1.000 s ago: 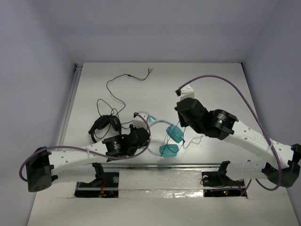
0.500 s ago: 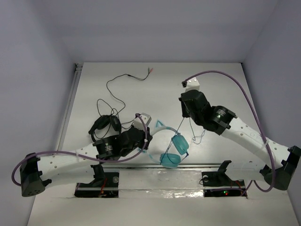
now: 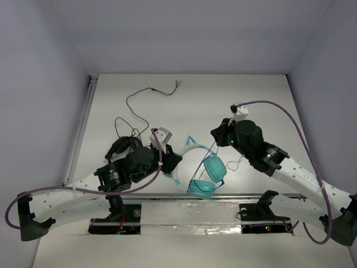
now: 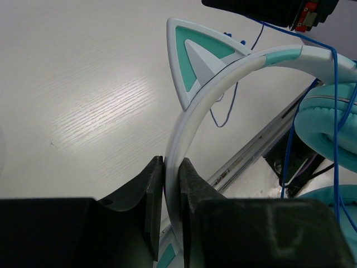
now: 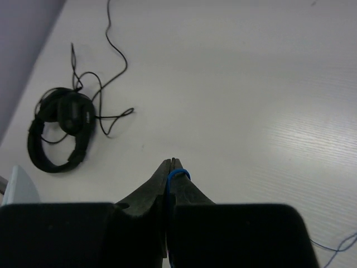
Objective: Wrap the headphones
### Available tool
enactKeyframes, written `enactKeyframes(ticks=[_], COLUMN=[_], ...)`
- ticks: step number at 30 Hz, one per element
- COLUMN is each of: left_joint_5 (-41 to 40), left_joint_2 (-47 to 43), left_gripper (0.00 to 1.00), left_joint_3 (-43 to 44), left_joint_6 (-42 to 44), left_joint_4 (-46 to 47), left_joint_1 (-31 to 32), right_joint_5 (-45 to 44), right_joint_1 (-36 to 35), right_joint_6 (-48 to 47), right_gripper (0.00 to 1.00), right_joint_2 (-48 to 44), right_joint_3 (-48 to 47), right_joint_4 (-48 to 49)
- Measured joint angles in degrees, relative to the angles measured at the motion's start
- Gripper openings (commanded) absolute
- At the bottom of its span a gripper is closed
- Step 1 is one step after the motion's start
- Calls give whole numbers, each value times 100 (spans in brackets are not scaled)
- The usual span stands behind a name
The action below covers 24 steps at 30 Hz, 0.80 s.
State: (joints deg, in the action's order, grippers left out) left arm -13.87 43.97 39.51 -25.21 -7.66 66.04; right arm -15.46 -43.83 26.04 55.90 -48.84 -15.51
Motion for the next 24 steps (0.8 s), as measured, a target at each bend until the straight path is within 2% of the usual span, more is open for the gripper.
enactKeyframes(ticks=[2, 5, 8, 9, 12, 17, 24], left_joint_5=[181, 426, 494, 455, 367, 184, 74], left_joint_2=[-42, -133, -131, -107, 39, 352, 737], left_gripper=[0, 0, 0, 0, 0, 0, 0], left_joint_3=[79, 184, 326, 378, 603, 1036, 1751], left_joint_6=[-9, -79, -229, -297, -483, -675, -723], left_joint_4=[4, 13, 87, 107, 214, 317, 313], left_joint_1=[-155, -468, -734, -776, -815, -931, -1108], right_joint_5=[127, 313, 601, 695, 907, 1268, 1722], right_joint_1=[52, 127, 142, 144, 151, 151, 151], right_joint_6=[105, 260, 459, 511, 664, 839, 1008], right_gripper=[0, 6, 22, 32, 45, 50, 49], right_joint_2=[-175, -345, -243, -201, -164, -221, 31], right_joint_3=[151, 380, 586, 702, 1119, 1801, 2358], right_joint_4=[348, 879, 1473, 1668, 2052, 2736, 3635])
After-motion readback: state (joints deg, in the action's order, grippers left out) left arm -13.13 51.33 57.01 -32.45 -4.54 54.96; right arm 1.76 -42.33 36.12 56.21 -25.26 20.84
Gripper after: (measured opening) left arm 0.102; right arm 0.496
